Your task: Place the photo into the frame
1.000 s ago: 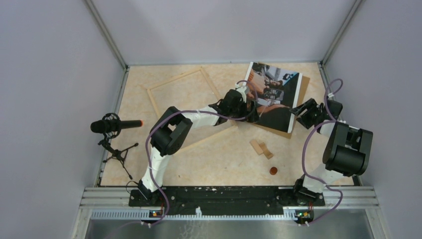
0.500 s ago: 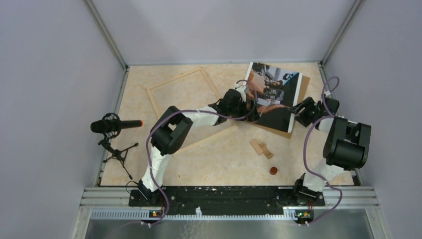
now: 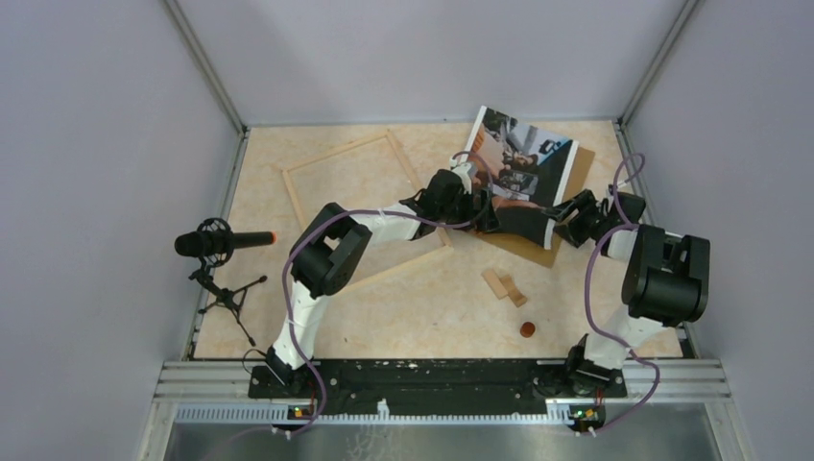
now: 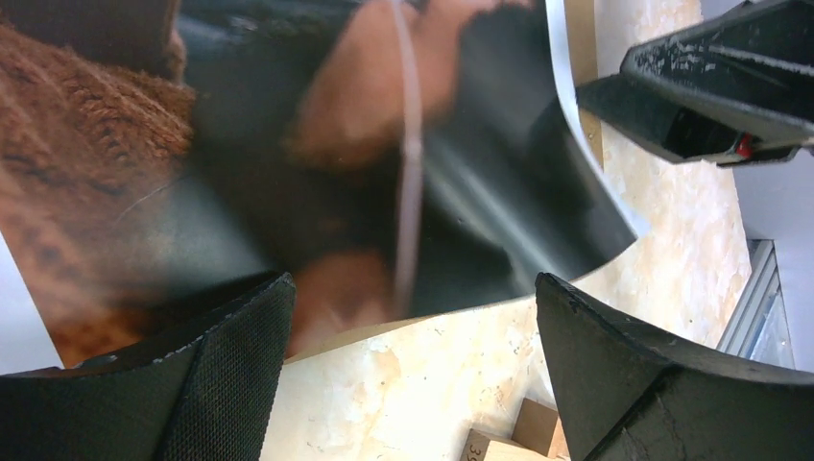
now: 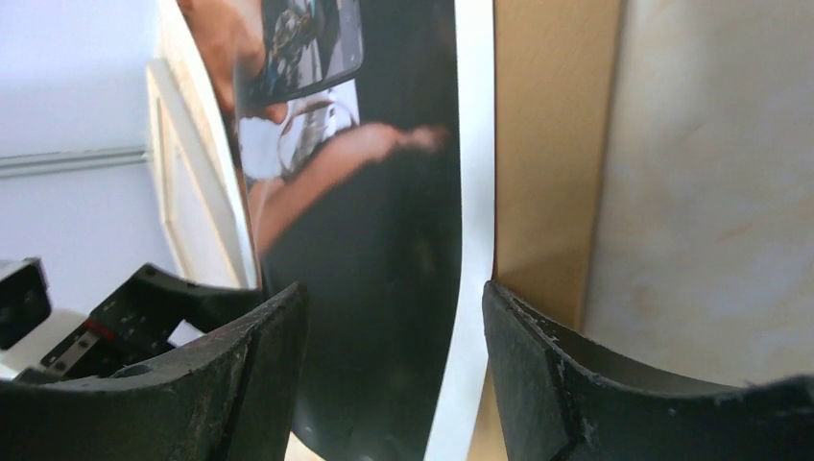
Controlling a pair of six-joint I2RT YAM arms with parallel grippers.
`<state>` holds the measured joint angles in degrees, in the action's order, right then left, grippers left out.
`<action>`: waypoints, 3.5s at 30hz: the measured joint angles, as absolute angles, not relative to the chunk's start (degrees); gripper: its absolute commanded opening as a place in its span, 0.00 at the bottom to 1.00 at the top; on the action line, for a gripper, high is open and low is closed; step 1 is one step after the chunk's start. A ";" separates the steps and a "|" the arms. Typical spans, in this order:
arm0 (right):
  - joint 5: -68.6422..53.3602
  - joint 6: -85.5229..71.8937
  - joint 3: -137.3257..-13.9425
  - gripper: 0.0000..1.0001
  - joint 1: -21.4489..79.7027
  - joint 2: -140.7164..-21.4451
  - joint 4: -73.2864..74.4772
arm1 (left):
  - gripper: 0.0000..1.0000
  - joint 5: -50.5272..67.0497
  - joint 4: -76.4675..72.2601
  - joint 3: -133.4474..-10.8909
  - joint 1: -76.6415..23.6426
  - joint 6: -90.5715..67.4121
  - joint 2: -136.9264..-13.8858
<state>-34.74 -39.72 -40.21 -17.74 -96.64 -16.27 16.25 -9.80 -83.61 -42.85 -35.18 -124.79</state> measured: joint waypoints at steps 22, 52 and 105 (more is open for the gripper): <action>-36.53 -61.45 -22.59 0.88 -16.64 -84.66 -27.53 | 0.99 16.62 -9.89 -83.61 -42.76 -35.31 -124.81; -17.30 -52.62 -21.04 0.97 -17.80 -56.16 6.66 | 0.99 16.84 -10.35 -83.61 -42.78 -35.48 -125.01; 10.72 -20.10 -81.08 0.00 9.54 -70.89 29.28 | 0.99 6.85 7.94 -81.25 -43.00 -28.49 -63.42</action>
<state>10.72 -20.10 -81.08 9.54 -70.89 29.28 6.85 7.94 -81.25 -43.00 -28.49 -63.42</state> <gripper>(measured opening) 0.003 0.987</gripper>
